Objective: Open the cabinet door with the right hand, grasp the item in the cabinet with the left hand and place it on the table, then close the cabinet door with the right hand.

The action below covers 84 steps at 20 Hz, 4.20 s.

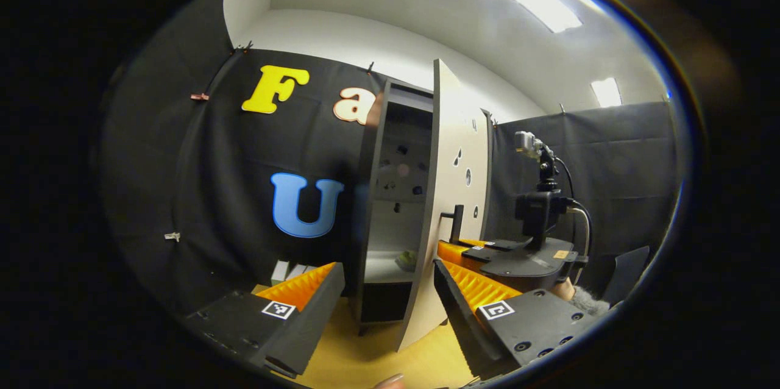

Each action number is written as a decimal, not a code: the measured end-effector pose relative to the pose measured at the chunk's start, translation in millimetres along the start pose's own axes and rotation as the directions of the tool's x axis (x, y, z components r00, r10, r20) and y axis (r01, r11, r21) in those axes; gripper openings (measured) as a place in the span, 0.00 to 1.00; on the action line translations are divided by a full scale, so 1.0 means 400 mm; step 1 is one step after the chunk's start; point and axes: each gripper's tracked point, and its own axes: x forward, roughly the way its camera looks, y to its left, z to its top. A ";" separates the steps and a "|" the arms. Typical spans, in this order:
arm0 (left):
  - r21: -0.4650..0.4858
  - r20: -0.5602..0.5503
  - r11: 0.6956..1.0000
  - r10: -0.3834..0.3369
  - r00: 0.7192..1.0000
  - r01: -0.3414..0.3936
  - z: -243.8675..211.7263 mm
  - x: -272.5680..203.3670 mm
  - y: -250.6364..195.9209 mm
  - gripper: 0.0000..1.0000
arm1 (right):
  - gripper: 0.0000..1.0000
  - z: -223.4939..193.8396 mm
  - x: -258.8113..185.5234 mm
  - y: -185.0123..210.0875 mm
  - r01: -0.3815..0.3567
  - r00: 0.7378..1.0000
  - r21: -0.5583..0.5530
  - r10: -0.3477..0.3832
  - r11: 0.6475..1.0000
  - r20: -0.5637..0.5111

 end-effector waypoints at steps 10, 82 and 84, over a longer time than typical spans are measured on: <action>-0.008 -0.028 0.982 -0.188 0.982 0.187 -0.056 0.144 -0.229 0.93 | 0.13 -0.007 -0.118 -0.141 0.042 0.999 0.029 -0.041 0.999 -0.033; 0.171 -0.613 0.945 0.324 0.721 -0.279 -0.540 1.219 0.015 0.21 | 0.96 -0.145 -0.182 -0.568 0.185 0.978 0.085 -0.175 0.979 -0.116; 0.158 -0.620 0.945 0.321 0.716 -0.287 -0.540 1.207 0.012 0.21 | 0.97 -0.143 -0.181 -0.562 0.175 0.980 0.088 -0.164 0.981 -0.112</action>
